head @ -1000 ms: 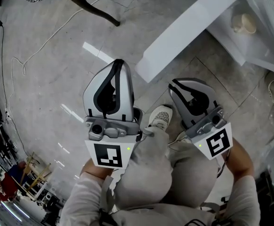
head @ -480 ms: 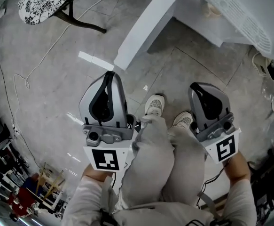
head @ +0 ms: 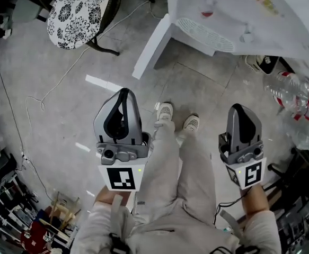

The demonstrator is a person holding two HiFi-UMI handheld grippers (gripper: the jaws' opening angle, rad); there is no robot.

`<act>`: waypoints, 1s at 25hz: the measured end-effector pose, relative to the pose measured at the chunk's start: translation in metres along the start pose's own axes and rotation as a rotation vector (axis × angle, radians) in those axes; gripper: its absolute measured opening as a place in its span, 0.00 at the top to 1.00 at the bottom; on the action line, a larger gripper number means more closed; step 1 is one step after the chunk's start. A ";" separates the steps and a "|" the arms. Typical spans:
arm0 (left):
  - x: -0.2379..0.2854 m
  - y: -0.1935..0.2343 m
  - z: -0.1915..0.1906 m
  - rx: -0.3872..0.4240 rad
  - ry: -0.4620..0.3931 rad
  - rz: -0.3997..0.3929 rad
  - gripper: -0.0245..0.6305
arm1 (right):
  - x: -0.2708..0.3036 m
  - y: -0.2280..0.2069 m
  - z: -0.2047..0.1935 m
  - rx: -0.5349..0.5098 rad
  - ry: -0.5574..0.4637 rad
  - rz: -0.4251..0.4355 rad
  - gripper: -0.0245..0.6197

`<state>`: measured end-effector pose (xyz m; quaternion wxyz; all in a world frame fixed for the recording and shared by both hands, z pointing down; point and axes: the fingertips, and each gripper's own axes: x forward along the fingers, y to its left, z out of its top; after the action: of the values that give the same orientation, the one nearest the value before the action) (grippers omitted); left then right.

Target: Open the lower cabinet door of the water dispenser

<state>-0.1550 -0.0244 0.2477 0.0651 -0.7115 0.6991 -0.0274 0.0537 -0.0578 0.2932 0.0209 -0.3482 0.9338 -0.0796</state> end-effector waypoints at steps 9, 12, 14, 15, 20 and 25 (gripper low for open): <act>0.012 0.006 0.203 -0.008 -0.024 -0.061 0.96 | -0.053 0.004 0.216 -0.034 -0.054 -0.164 0.93; 0.012 0.002 0.260 -0.027 -0.029 -0.084 0.96 | -0.077 0.006 0.276 -0.058 -0.059 -0.209 0.93; 0.008 -0.002 0.289 -0.038 -0.019 -0.104 0.96 | -0.095 0.006 0.309 -0.067 -0.062 -0.246 0.93; 0.006 -0.002 0.302 -0.038 -0.016 -0.112 0.96 | -0.103 0.005 0.324 -0.065 -0.069 -0.265 0.93; -0.002 -0.004 0.353 -0.047 -0.042 -0.147 0.96 | -0.134 0.015 0.380 -0.117 -0.095 -0.307 0.93; -0.005 -0.018 0.384 -0.050 -0.081 -0.188 0.96 | -0.166 0.012 0.405 -0.087 -0.111 -0.379 0.93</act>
<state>-0.0872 0.0021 -0.1298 0.0726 -0.7759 0.6266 0.0129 0.2094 0.0055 -0.1114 0.0421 -0.5221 0.8516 -0.0224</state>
